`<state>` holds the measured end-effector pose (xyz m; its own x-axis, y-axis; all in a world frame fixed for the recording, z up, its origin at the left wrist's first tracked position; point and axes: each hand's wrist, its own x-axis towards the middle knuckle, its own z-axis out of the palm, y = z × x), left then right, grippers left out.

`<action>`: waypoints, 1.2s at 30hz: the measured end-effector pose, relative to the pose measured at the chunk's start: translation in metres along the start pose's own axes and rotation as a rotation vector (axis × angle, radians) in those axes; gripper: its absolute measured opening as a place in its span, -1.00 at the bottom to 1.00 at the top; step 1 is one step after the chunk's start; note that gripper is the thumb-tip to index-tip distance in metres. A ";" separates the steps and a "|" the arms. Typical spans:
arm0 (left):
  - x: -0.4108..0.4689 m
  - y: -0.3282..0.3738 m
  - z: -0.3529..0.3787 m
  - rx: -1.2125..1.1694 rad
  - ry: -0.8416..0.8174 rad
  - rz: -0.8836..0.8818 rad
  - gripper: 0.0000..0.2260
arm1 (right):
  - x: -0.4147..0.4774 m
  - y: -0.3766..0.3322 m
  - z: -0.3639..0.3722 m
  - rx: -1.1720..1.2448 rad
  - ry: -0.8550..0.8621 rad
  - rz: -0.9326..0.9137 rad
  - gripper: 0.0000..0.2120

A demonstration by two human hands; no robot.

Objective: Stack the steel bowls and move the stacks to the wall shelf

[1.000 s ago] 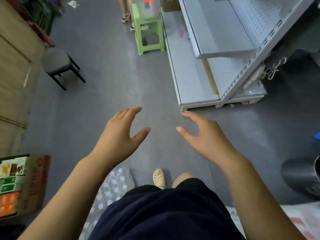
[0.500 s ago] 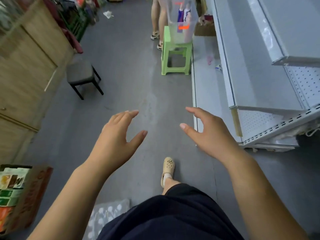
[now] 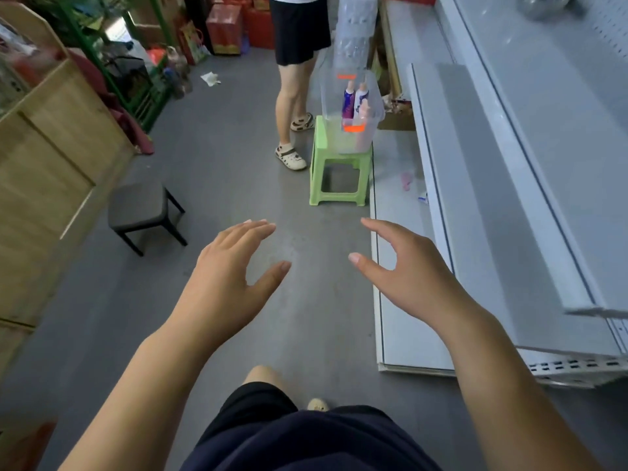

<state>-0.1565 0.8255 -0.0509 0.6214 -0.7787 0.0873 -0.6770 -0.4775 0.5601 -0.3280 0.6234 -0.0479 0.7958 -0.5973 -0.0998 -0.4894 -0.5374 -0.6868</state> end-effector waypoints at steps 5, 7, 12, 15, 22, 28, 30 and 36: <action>0.093 -0.010 -0.002 -0.017 -0.014 0.081 -0.47 | 0.067 0.002 -0.014 -0.020 0.097 0.053 -0.45; 0.136 -0.013 -0.005 -0.026 -0.021 0.133 -0.48 | 0.095 0.000 -0.023 -0.019 0.168 0.084 -0.47; 0.255 -0.014 -0.023 -0.024 -0.092 0.332 -0.47 | 0.162 -0.013 -0.045 0.013 0.397 0.165 -0.51; 0.316 -0.013 -0.030 -0.022 -0.147 0.459 -0.50 | 0.193 -0.018 -0.055 0.023 0.501 0.227 -0.54; 0.421 0.006 -0.008 -0.091 -0.270 0.640 -0.49 | 0.232 -0.013 -0.071 0.041 0.617 0.415 -0.49; 0.484 0.038 0.027 -0.121 -0.338 0.700 -0.48 | 0.267 0.014 -0.100 0.030 0.705 0.501 -0.48; 0.505 0.050 0.039 -0.134 -0.342 0.697 -0.49 | 0.285 0.026 -0.113 0.003 0.727 0.507 -0.48; 0.586 0.094 0.075 -0.125 -0.333 0.722 -0.46 | 0.355 0.068 -0.167 0.059 0.779 0.491 -0.51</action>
<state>0.1140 0.2939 -0.0092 -0.1165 -0.9677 0.2236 -0.8050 0.2239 0.5493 -0.1388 0.2756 -0.0103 0.0285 -0.9937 0.1080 -0.6727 -0.0990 -0.7332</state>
